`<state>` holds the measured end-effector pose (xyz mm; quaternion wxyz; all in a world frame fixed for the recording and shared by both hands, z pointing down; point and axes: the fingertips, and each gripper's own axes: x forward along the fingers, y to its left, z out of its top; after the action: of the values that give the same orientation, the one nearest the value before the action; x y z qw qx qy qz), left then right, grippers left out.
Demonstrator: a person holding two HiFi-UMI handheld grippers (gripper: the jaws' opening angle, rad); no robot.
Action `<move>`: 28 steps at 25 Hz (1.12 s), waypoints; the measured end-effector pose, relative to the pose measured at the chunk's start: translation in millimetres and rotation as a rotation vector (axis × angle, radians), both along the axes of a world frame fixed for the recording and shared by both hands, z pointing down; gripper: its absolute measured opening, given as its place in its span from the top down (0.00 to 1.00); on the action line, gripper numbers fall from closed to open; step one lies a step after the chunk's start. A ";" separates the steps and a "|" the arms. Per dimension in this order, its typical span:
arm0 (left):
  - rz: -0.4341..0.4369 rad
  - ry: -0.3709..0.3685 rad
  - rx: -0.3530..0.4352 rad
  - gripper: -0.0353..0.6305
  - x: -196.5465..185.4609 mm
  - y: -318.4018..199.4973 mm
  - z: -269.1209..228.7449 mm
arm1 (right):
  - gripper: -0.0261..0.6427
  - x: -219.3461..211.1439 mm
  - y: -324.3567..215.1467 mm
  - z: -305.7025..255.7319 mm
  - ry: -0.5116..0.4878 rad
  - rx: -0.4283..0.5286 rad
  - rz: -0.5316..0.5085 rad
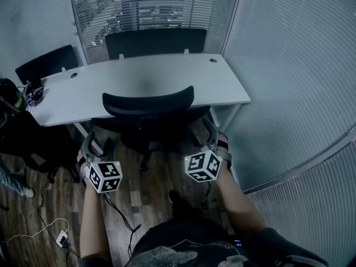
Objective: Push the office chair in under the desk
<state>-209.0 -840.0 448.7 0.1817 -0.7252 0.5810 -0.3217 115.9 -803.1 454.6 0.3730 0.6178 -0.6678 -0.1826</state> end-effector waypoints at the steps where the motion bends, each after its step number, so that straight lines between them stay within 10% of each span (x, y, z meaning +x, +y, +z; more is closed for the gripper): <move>1: 0.005 0.024 0.015 0.62 3.1 11.3 -2.3 | 0.51 -3.1 9.3 0.6 -0.022 -0.012 -0.002; 3: 0.013 0.041 0.050 0.72 8.6 32.4 -5.4 | 0.54 -7.1 28.9 0.7 -0.056 -0.021 0.005; 6: 0.036 0.062 0.065 0.84 17.3 58.3 -4.8 | 0.87 -11.4 57.7 -1.7 -0.082 0.002 0.028; 13: 0.108 0.213 -0.006 0.92 38.4 107.2 6.9 | 0.91 -26.5 115.6 4.8 -0.180 -0.023 0.046; 28: 0.109 0.253 -0.076 0.93 84.8 174.2 9.6 | 0.93 4.5 172.0 -2.9 -0.266 -0.044 0.015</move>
<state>-124.2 -665.7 458.3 0.0966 -0.7968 0.5464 -0.2391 120.5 -631.1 451.6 0.2957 0.6332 -0.7106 -0.0817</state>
